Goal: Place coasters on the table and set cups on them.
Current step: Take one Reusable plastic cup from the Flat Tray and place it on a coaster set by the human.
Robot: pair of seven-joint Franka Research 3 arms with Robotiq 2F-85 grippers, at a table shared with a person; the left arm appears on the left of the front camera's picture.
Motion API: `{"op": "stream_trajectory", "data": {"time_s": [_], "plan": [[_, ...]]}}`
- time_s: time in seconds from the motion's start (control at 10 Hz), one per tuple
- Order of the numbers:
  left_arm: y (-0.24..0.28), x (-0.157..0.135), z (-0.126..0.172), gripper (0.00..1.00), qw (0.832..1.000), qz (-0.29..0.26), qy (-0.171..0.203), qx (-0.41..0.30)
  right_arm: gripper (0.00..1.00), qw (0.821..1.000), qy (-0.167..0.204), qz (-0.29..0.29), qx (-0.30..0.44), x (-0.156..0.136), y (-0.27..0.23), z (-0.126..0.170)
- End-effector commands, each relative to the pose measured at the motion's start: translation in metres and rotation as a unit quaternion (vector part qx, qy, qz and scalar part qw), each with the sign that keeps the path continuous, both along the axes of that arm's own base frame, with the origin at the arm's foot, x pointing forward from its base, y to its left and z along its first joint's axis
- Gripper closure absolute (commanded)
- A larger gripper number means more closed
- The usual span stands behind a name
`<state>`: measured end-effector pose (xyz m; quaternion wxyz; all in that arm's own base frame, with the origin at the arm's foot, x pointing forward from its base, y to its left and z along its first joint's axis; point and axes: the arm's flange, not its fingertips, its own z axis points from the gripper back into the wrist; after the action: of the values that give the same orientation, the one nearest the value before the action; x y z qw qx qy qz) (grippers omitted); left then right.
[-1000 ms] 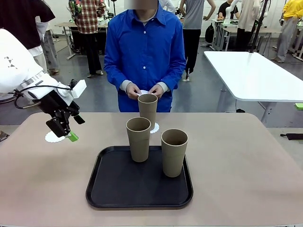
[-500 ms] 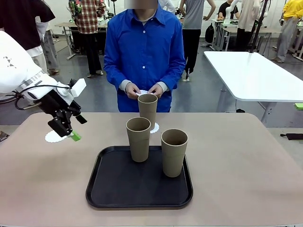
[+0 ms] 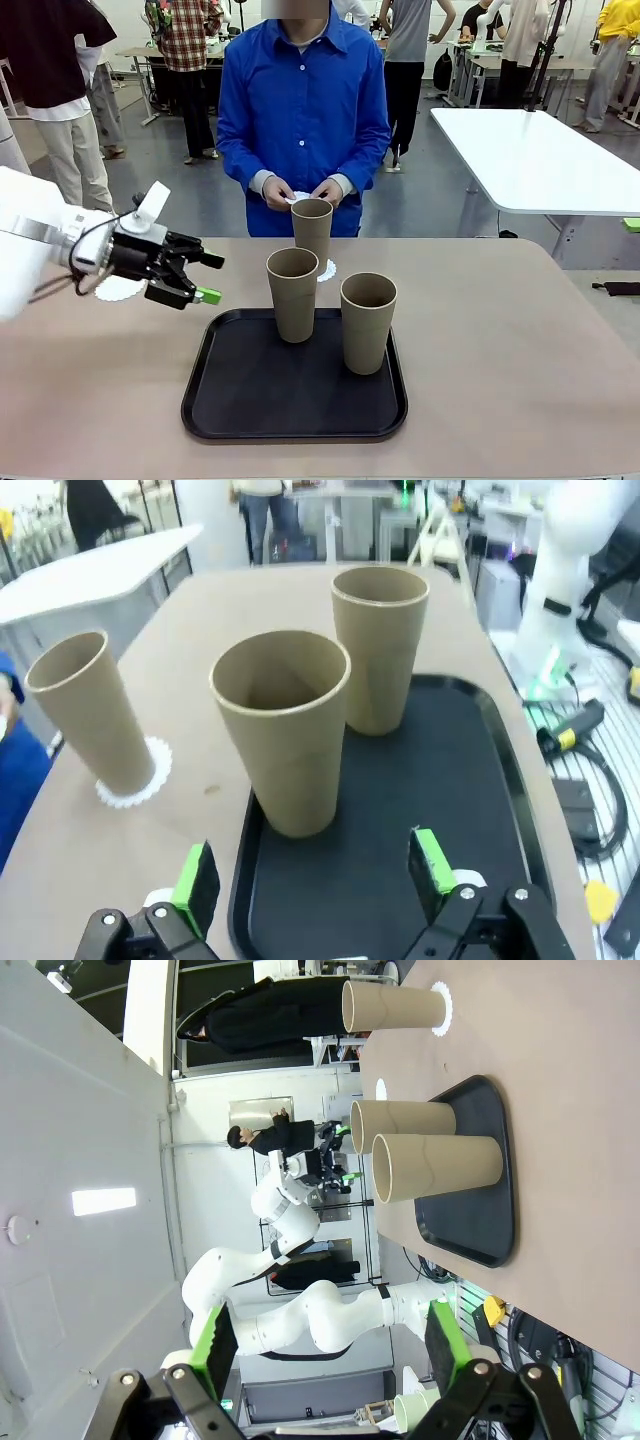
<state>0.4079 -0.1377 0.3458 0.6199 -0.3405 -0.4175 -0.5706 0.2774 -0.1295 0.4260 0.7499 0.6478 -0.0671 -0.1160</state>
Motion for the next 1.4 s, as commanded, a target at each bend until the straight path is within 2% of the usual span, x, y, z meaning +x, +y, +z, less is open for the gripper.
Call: {"op": "stream_trajectory", "data": {"time_s": [0.0,0.2,0.4,0.5,0.6,1.0,1.3], "plan": [[-0.006,0.007,-0.032,0.00,0.998,-0.016,0.020,-0.065,0.00,1.000,-0.004,-0.001,0.003,0.000,0.000,0.002],[-0.006,0.010,-0.037,0.00,0.995,-0.019,0.018,-0.096,0.00,1.000,-0.004,-0.001,0.003,0.000,0.000,0.002],[-0.002,0.018,-0.041,0.00,0.991,-0.017,0.048,-0.122,0.00,1.000,-0.004,-0.001,0.003,0.000,0.000,0.002],[0.000,0.017,-0.038,0.00,0.991,-0.033,0.051,-0.122,0.00,1.000,-0.004,-0.001,0.003,0.000,0.000,0.002],[-0.002,0.011,-0.038,0.00,0.994,-0.019,0.052,-0.098,0.00,1.000,-0.004,-0.001,0.003,0.000,0.000,0.002],[-0.002,0.011,-0.038,0.00,0.994,-0.019,0.052,-0.098,0.00,1.000,-0.004,-0.001,0.003,0.000,0.000,0.002],[-0.014,0.038,-0.050,0.00,0.993,-0.051,0.058,-0.089,0.00,1.000,-0.004,-0.001,0.003,0.000,0.000,0.002]]}}
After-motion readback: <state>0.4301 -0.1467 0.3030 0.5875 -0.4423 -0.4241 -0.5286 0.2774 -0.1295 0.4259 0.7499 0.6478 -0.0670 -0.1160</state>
